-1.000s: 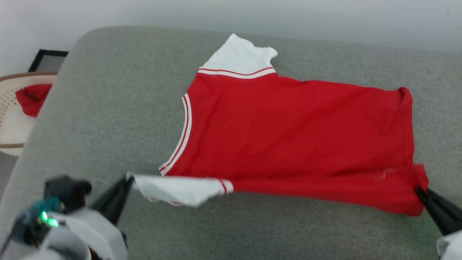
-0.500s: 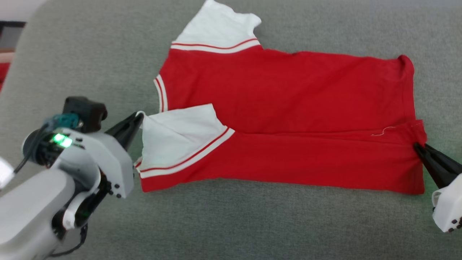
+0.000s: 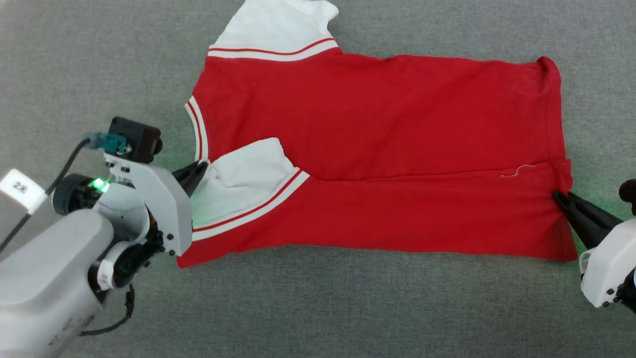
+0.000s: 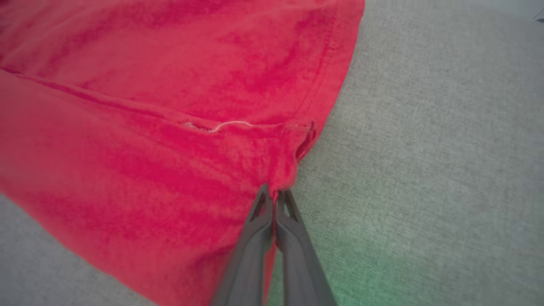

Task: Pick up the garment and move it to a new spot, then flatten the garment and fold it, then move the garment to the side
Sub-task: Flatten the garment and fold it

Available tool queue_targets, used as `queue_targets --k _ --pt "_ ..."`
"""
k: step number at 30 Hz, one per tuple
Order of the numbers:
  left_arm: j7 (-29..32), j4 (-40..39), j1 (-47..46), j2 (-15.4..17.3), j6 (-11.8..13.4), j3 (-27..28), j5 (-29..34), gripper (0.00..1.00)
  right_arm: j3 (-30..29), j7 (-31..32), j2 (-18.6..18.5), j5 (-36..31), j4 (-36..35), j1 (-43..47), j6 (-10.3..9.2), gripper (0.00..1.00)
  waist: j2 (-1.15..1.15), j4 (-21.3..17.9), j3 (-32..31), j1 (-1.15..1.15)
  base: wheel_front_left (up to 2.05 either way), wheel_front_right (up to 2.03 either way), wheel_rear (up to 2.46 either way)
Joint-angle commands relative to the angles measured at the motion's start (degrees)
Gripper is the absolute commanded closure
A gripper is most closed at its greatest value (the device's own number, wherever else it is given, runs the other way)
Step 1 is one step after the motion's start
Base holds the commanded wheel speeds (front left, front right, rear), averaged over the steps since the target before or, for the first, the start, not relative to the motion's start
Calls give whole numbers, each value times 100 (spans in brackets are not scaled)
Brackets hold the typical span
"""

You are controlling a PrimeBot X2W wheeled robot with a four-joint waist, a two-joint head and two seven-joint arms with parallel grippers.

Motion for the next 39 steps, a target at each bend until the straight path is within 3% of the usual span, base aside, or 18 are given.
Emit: queue_targets --k 1,2,5,6,7,8,9,12,24,39 --pt "48 28 -25 -14 -37 19 -59 84 -3 36 23 41 21 -52 -8 95 0 11 -41 0 0 0 0" --pt "86 37 -24 -16 -47 20 -99 76 10 77 28 76 39 -58 -8 88 0 16 -69 0 0 0 0" --pt "201 37 -9 -9 -78 65 -268 66 31 174 24 128 73 -114 -7 62 0 29 -170 0 0 0 0" --pt "246 29 -5 20 -85 51 -274 58 40 205 37 137 89 -119 -7 55 0 32 -209 0 0 0 0" --pt "272 13 -6 32 -83 63 -317 55 64 228 26 132 90 -130 -7 33 0 36 -246 0 0 0 0" --pt "309 -6 2 42 -81 81 -353 51 79 259 28 142 95 -139 -7 0 0 37 -285 0 0 0 0" --pt "392 -37 19 78 -74 80 -416 25 87 297 1 181 112 -135 -7 0 0 50 -370 0 0 0 0" --pt "465 -106 37 147 -32 94 -461 2 97 312 39 145 73 -113 -7 0 0 62 -516 0 0 0 0" --pt "180 -433 335 341 81 111 -398 0 -10 142 142 17 -76 222 -7 0 0 125 -1193 0 0 0 0" --pt "-392 -1297 1136 599 589 196 -543 0 -430 -1219 499 -735 -754 936 -7 0 0 199 -1726 0 0 0 0"
